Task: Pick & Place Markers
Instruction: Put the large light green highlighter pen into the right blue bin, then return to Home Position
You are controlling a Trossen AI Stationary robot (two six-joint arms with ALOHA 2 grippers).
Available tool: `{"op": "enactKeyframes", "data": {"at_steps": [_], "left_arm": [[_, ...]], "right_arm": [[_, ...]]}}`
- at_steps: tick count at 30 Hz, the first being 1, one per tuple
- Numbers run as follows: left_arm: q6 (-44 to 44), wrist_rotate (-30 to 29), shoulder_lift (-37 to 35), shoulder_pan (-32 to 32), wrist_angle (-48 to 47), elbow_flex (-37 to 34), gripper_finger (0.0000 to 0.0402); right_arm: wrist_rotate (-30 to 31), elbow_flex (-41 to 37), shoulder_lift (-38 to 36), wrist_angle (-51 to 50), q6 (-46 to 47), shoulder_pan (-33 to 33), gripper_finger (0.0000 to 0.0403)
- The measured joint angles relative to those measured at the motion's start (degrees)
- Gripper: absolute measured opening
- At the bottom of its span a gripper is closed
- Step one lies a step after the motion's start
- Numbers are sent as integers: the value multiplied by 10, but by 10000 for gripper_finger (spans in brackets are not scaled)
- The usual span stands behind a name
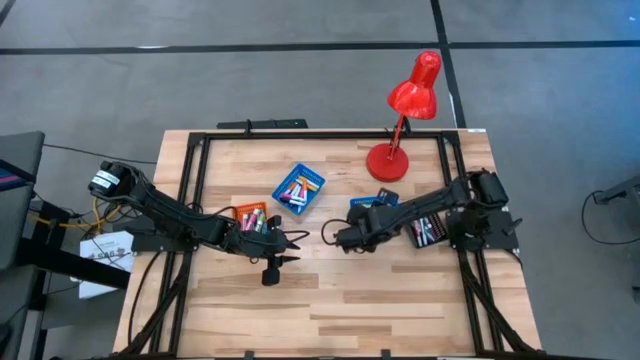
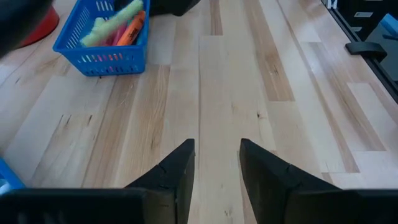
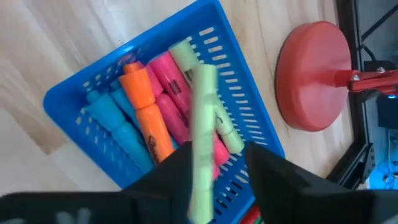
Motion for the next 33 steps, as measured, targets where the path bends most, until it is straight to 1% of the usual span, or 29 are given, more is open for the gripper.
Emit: {"op": "enactKeyframes", "data": {"at_steps": [4, 7, 10, 12, 14, 16, 18, 20, 21, 24, 26, 28, 32, 33], "left_arm": [[0, 0, 0, 0, 1, 0, 124], [0, 0, 0, 0, 2, 0, 124], [0, 0, -6, 0, 4, 0, 124], [1, -7, -23, 0, 4, 0, 123], [1, -10, -54, 0, -3, 0, 120], [-3, -10, -102, -1, -25, 0, 117], [-15, -15, -163, -8, -68, 0, 114], [-27, -39, -233, -19, -123, 0, 111], [-29, -64, -268, -28, -146, 0, 110], [-14, -178, -364, -59, -202, 1, 105], [-11, -243, -419, -78, -217, -4, 102], [-10, -262, -471, -90, -222, -26, 99], [2, -248, -557, -97, -222, -108, 97], [-1, -247, -577, -96, -221, -132, 97]], "right_arm": [[-1, 0, 0, 1, 0, -1, 179], [-33, 9, 0, -8, 2, 3, 206], [-60, 46, 0, -59, 34, 15, 221], [-47, 79, 0, -101, 43, 32, 227], [-7, 113, -9, -140, 45, 56, 229], [32, 137, -30, -151, 44, 81, 230], [50, 141, -68, -139, 4, 109, 229], [73, 132, -116, -99, -62, 140, 227], [89, 123, -141, -75, -87, 156, 226], [108, 74, -238, 16, -152, 192, 223], [115, 17, -318, 102, -178, 209, 222], [118, -58, -402, 198, -211, 216, 221], [101, -248, -569, 433, -291, 203, 221], [90, -299, -606, 510, -317, 195, 221]]}}
